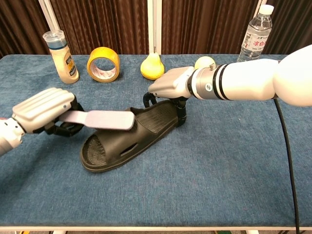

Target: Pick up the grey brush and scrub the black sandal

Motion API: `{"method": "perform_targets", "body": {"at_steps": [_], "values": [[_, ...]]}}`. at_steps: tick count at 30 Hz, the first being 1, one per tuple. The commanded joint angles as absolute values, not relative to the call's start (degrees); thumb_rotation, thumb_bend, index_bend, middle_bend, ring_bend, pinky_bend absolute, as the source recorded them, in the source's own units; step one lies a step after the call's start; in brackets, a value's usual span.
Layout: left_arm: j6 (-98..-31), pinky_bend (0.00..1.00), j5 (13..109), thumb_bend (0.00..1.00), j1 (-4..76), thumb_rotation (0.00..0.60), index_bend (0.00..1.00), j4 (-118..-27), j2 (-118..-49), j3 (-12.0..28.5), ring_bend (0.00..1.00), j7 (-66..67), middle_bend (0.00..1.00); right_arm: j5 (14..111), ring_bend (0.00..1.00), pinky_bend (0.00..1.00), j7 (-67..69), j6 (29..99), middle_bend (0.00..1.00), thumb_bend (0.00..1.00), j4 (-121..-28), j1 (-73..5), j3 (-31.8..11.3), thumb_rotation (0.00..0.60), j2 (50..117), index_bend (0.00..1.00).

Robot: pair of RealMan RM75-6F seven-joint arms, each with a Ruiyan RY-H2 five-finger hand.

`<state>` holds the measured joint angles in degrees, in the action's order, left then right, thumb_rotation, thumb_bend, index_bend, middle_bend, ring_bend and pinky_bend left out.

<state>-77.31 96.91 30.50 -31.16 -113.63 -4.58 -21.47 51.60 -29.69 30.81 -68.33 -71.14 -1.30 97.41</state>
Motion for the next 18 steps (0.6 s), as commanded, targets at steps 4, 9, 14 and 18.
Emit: {"method": "perform_targets", "body": {"at_steps": [4, 9, 14, 18], "values": [[-79.59, 1.0, 99.84, 0.59, 29.88, 0.6, 1.0, -35.39, -110.57, -7.63, 1.0, -22.45, 1.0, 51.27, 0.18, 0.25, -29.44, 30.86, 0.42, 0.24, -68.03, -71.32, -1.44, 0.6, 97.69, 0.44], [-81.42, 1.0, 100.29, 0.59, 30.08, 0.6, 1.0, -40.69, -107.8, -7.34, 1.0, -21.11, 1.0, 51.95, 0.19, 0.25, -28.96, 30.95, 0.42, 0.24, -68.07, -71.19, -1.32, 0.6, 97.67, 0.44], [-76.82, 1.0, 95.18, 0.59, 31.79, 0.6, 1.0, -44.05, -107.18, -2.54, 1.0, -22.01, 1.0, 52.5, 0.19, 0.25, -28.61, 31.03, 0.42, 0.24, -68.16, -70.91, -1.05, 0.6, 97.39, 0.44], [-72.11, 1.0, 92.02, 0.59, 33.28, 0.6, 1.0, -43.8, -107.68, -0.11, 1.0, -21.7, 1.0, 52.6, 0.19, 0.25, -28.68, 31.24, 0.42, 0.24, -68.59, -70.93, -1.05, 0.6, 97.2, 0.45]]}}
